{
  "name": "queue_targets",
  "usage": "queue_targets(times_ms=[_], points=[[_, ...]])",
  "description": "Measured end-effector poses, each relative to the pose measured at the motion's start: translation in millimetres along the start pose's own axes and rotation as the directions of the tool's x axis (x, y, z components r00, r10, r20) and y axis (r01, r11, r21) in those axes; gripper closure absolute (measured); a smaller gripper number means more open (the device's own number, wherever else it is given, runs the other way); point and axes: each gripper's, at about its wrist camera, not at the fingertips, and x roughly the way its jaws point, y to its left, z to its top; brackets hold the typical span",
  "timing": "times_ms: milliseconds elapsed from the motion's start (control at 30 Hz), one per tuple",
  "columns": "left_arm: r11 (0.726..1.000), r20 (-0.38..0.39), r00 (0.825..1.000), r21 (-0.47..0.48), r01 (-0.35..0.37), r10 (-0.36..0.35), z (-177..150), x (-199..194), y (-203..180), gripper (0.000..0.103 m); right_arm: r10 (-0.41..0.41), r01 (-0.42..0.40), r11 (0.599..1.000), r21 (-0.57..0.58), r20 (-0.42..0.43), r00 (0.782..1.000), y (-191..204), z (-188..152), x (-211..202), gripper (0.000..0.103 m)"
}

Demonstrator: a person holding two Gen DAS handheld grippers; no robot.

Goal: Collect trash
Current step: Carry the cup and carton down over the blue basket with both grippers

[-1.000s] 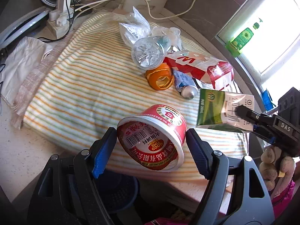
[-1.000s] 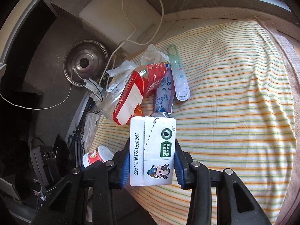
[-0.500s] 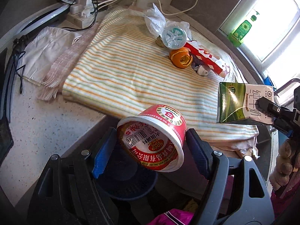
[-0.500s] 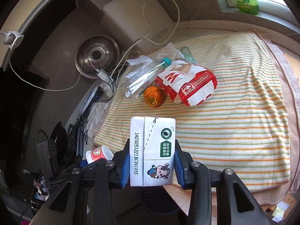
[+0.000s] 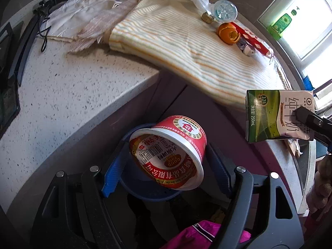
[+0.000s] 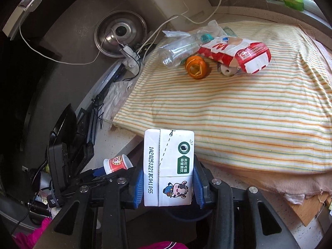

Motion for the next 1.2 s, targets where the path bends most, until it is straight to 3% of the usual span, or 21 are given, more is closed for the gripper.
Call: queue_targets(times_ms=[467,833,1200], points=[[0.996,-0.106,0.991,0.047,-0.078,0.082,-46,51,12,0.025,-0.089,0.075,0.992,-0.101,-0.139,0.986,16,-51,51,0.062],[0.992,-0.173,0.978,0.061,-0.112,0.121,-51,92,11,0.025,-0.178,0.143,0.973,-0.181,-0.198,0.964,18,-75,95,0.062],[0.988,-0.186,0.972,0.077,-0.133,0.146,-54,110,-3,0.025,-0.185,0.145,0.972,-0.186,-0.221,0.958,12,-83,117,0.062]])
